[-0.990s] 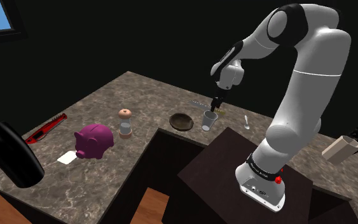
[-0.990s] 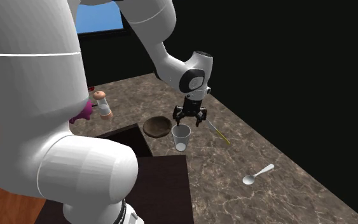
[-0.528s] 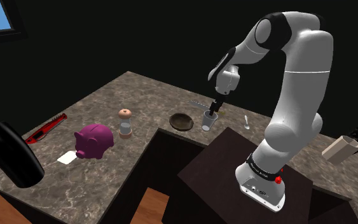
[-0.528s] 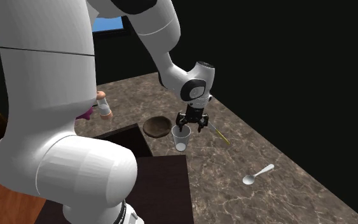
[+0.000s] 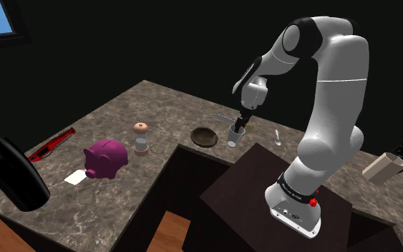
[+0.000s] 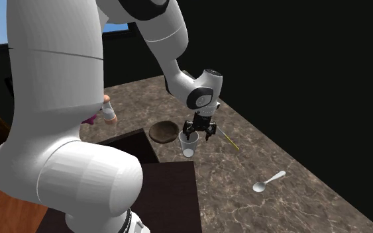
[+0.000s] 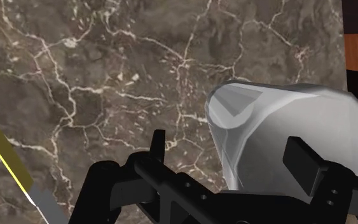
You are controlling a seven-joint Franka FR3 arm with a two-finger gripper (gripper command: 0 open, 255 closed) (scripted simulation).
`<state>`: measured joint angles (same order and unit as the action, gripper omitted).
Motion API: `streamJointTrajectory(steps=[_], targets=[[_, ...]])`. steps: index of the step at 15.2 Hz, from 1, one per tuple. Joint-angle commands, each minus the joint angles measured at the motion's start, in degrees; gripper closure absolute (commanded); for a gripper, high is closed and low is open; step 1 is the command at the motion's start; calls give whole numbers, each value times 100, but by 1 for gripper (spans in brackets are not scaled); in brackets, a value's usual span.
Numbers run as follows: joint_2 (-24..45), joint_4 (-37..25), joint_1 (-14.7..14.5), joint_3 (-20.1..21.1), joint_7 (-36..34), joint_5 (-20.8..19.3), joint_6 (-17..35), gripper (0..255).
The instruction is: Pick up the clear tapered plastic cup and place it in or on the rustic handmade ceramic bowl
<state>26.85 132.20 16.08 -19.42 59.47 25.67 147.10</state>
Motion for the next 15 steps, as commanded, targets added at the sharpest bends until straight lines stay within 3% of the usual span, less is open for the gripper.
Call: streamJointTrajectory(steps=[1, 2, 3, 12, 15], targets=[[1, 0, 1, 1, 1, 2, 2, 0], [1, 0, 0, 0, 1, 1, 1, 0], [1, 0, 0, 0, 1, 1, 1, 255], [1, 0, 1, 1, 1, 2, 2, 255], [-235, 63, -92, -126, -125, -166, -157, 255]])
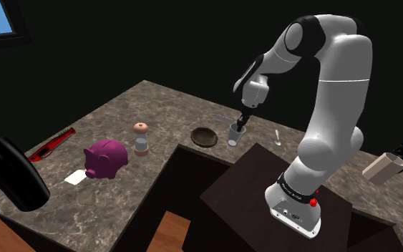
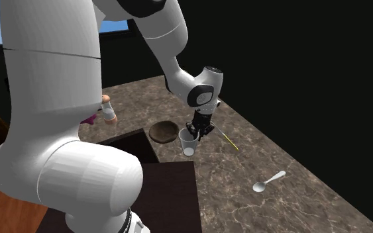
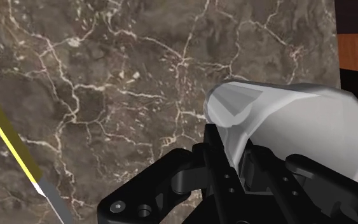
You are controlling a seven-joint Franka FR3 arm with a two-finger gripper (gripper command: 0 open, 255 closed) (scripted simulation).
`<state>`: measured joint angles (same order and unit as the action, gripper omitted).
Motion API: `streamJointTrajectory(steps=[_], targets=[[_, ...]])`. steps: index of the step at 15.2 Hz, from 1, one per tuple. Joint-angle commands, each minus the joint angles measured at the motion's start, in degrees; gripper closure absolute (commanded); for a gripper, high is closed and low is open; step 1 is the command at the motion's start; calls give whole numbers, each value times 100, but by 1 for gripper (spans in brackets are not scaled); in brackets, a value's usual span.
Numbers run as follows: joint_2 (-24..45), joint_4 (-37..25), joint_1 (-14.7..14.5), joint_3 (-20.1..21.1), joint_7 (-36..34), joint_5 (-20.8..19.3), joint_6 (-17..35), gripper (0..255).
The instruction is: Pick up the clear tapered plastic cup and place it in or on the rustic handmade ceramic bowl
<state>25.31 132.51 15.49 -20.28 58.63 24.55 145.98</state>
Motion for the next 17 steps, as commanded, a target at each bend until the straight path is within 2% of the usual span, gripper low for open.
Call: streamJointTrajectory(steps=[1, 17], targets=[[-159, 49, -62, -81, -85, -112, -99, 255], [-1373, 152, -409, -593, -814, -1081, -1052, 255]])
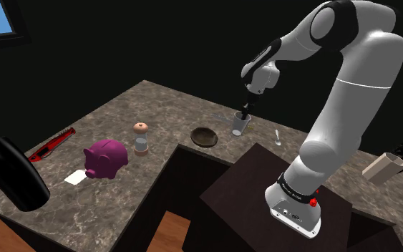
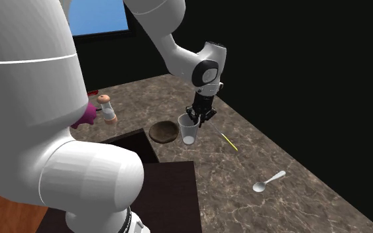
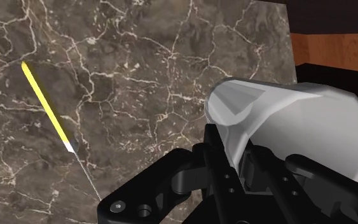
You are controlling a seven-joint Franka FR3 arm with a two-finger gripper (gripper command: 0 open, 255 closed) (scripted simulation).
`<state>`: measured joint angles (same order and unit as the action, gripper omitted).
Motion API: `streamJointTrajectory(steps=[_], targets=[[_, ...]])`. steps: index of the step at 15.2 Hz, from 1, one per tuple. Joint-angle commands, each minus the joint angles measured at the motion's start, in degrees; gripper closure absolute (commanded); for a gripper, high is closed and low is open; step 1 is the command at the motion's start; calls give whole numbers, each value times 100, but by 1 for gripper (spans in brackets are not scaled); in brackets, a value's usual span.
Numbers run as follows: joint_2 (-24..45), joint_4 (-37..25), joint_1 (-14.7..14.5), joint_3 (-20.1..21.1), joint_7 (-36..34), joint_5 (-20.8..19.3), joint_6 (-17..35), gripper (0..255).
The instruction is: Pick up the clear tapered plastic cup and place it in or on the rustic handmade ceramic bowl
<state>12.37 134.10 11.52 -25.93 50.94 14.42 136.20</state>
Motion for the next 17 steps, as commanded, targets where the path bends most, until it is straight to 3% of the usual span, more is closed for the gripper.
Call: streamJointTrajectory(steps=[1, 3, 8, 17], targets=[[-151, -12, -25, -48, -89, -126, -140, 255], [-291, -27, -47, -84, -175, -238, -272, 255], [-269, -322, -442, 208, -868, -196, -471, 255], [96, -1264, -1047, 696, -1970, -56, -934, 255]])
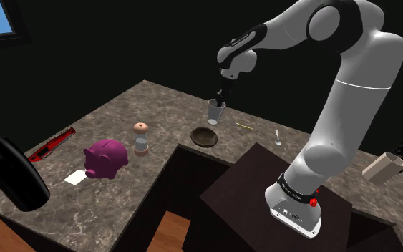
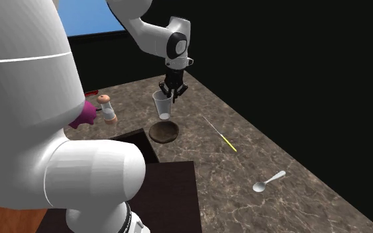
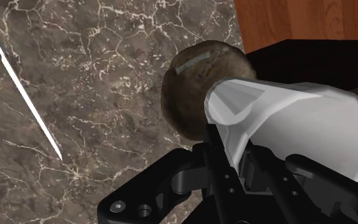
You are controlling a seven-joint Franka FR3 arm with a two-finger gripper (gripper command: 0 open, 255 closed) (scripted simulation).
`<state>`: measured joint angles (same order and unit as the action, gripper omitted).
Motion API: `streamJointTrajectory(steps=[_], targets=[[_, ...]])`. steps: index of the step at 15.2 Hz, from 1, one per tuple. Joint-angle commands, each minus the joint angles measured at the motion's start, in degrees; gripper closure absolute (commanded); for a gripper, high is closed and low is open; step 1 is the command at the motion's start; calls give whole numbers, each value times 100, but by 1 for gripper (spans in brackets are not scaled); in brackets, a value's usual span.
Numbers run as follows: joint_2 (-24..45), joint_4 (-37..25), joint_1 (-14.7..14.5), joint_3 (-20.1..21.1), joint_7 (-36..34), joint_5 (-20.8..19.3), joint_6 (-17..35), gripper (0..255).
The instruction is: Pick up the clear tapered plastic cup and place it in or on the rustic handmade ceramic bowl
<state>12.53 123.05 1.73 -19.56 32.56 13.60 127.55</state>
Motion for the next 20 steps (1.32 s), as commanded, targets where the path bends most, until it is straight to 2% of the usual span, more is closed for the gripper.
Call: streamJointTrajectory(steps=[1, 20], targets=[[106, -217, -93, 79, -180, 32, -94, 255], [1224, -109, 96, 369, 359, 688, 1032, 255]])
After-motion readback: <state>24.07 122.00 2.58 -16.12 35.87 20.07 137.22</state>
